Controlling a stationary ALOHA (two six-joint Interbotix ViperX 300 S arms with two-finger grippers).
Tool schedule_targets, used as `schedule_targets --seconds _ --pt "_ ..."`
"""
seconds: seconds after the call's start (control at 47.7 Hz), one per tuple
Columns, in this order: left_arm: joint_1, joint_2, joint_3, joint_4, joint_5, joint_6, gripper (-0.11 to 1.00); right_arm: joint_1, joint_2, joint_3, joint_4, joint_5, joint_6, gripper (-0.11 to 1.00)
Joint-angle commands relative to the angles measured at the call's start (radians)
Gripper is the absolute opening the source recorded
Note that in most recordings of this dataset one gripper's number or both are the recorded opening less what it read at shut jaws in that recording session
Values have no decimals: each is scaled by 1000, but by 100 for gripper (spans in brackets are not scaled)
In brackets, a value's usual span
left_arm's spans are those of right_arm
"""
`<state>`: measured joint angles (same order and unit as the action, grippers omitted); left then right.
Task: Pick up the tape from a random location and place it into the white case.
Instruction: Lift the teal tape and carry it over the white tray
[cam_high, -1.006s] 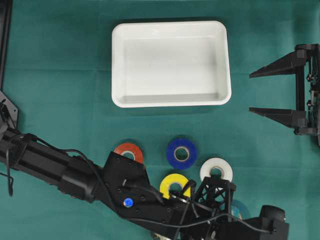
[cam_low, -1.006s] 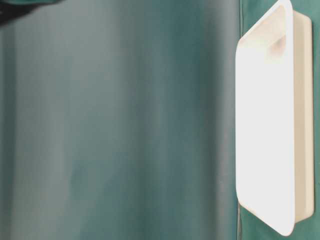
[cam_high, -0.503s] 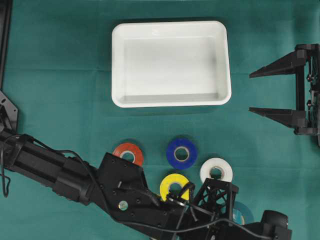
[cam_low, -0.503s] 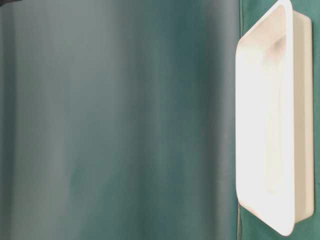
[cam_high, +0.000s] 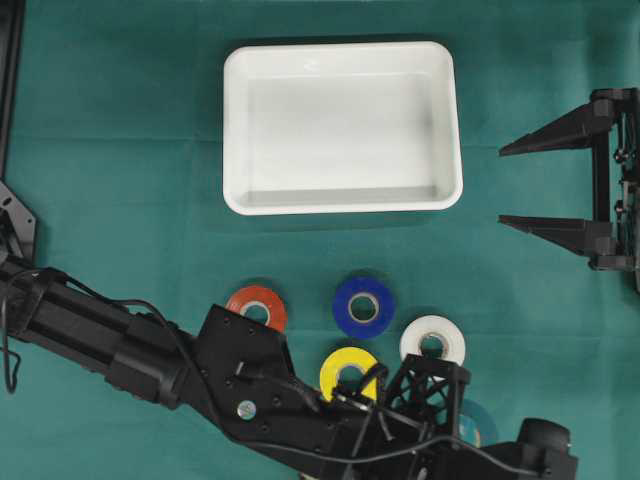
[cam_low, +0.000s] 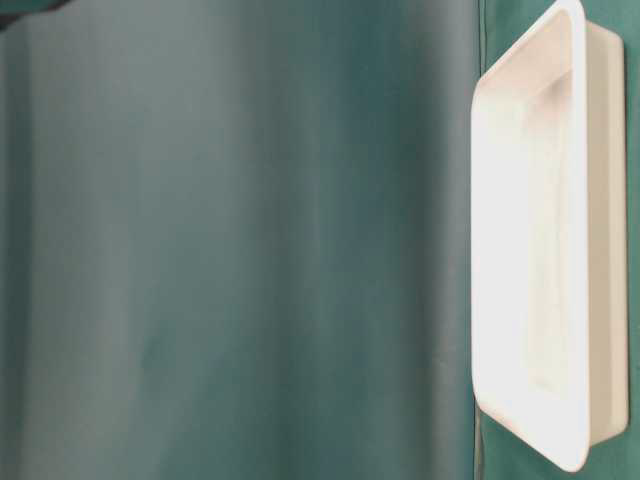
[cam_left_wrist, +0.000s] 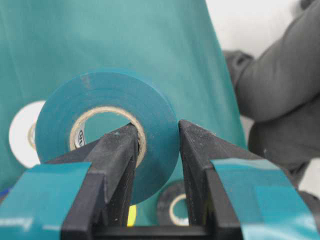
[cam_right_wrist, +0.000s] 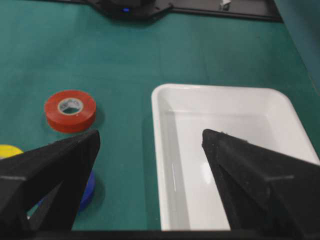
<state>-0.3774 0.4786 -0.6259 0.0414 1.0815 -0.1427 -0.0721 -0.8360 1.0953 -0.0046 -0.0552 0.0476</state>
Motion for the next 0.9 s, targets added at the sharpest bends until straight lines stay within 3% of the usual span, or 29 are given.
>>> schedule_targets --seconds 0.0,0.294,0.587,0.881 --pt "-2 -78 17 5 0 2 21 0 2 -18 2 3 2 93" --pt "-15 -204 227 5 -51 -26 21 0 -2 -18 0 6 2 93" --pt "-15 -354 488 5 -184 -141 21 -2 -2 -18 0 8 0 93" --pt "35 -387 548 5 -224 -150 21 0 -2 -18 0 8 0 93"
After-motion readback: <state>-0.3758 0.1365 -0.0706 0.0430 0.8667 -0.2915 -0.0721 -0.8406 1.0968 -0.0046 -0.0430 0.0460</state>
